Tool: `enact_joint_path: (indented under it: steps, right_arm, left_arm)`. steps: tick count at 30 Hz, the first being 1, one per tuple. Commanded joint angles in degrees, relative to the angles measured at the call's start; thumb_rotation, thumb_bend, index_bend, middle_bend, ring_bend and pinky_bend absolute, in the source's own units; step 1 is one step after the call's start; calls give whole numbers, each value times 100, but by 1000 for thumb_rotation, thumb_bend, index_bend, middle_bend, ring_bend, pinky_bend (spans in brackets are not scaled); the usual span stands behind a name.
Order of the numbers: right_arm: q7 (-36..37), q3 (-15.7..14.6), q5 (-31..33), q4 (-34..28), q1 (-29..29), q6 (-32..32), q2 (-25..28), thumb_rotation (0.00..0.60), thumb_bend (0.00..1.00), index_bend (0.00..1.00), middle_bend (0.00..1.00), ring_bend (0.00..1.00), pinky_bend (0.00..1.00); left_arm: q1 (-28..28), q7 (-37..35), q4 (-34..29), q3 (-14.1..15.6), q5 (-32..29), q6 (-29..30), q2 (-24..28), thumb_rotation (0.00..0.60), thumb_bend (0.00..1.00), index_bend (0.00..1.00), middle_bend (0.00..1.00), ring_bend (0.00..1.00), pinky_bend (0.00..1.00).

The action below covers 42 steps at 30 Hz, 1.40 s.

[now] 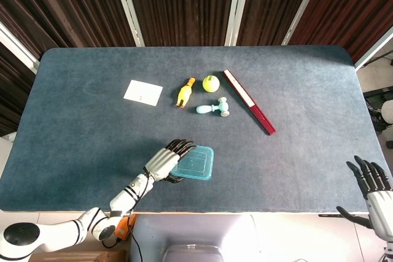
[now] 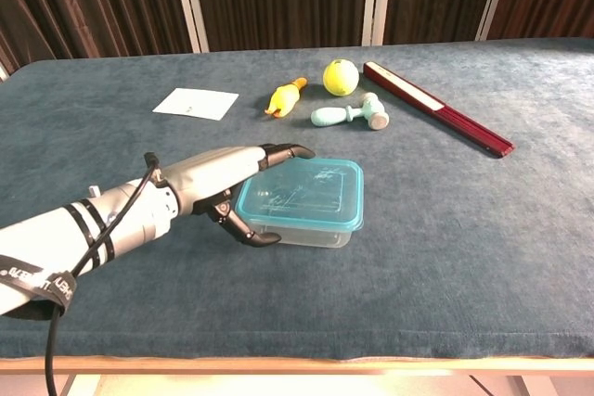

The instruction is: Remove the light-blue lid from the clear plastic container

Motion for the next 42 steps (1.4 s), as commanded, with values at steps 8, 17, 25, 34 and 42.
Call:
enact_joint_path:
  steps: [8,17,25,34,42]
  right_arm:
    - [-225,-21,-89,-42,152,-238,-71,600,60,0,0,0,0]
    - [-890,213,-157,-114,934,-1251,-411,600,60,0,0,0,0]
    - [-1063,446,-668,228,1953,-1977,-1031,600,66,33,0,0,0]
    - [-291,338,-1235,1164,2954,-2430,-2173,600,214,425,0,0,0]
    - [-124,306,-1195,1573,3368,-2569,-2881,600,288,528,5,0,0]
  left_arm:
    - [204,165,-164,123,2,416,-83,600,292,0,610,424,515]
    - [684,1219,-443,367,-17,1111,-338,600,311,0,704,520,628]
    - [757,2154,-700,255,-361,1034,-429,600,311,0,716,534,646]
    - [707,2319,-635,140,-537,881,-530,600,318,0,727,545,657]
    - [651,2514,-809,51,-693,747,-467,600,318,0,731,549,663]
